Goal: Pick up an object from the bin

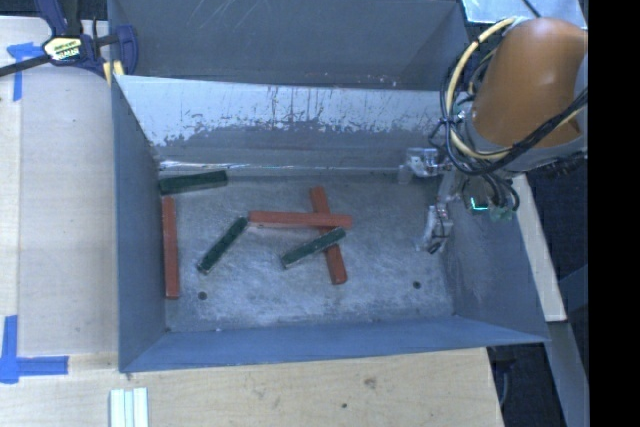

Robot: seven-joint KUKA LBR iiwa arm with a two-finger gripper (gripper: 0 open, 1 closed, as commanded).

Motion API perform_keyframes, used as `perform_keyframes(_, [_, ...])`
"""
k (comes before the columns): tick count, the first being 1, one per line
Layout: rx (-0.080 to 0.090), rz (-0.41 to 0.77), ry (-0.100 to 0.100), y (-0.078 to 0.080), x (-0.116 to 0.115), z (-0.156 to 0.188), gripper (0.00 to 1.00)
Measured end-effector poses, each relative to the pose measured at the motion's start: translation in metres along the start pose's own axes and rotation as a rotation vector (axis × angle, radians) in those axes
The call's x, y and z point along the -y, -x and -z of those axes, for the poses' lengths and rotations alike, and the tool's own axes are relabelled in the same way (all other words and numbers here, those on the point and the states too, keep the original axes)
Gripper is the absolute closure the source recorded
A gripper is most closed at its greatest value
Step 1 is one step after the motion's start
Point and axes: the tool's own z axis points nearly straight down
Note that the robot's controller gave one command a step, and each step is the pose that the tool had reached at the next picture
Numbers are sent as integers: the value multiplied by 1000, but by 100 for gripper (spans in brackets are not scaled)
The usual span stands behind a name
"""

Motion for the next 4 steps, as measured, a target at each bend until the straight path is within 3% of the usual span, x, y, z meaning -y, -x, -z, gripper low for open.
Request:
perform_keyframes(1, [-2, 45, 2, -17, -43, -89, 0])
perform_keyframes(2, [2, -42, 4, -50, -123, -109, 0])
perform_keyframes(3, [7, -47, 0, -48, -118, -107, 100])
perform_keyframes(4, [16, -82, 0, -37, -87, 28, 100])
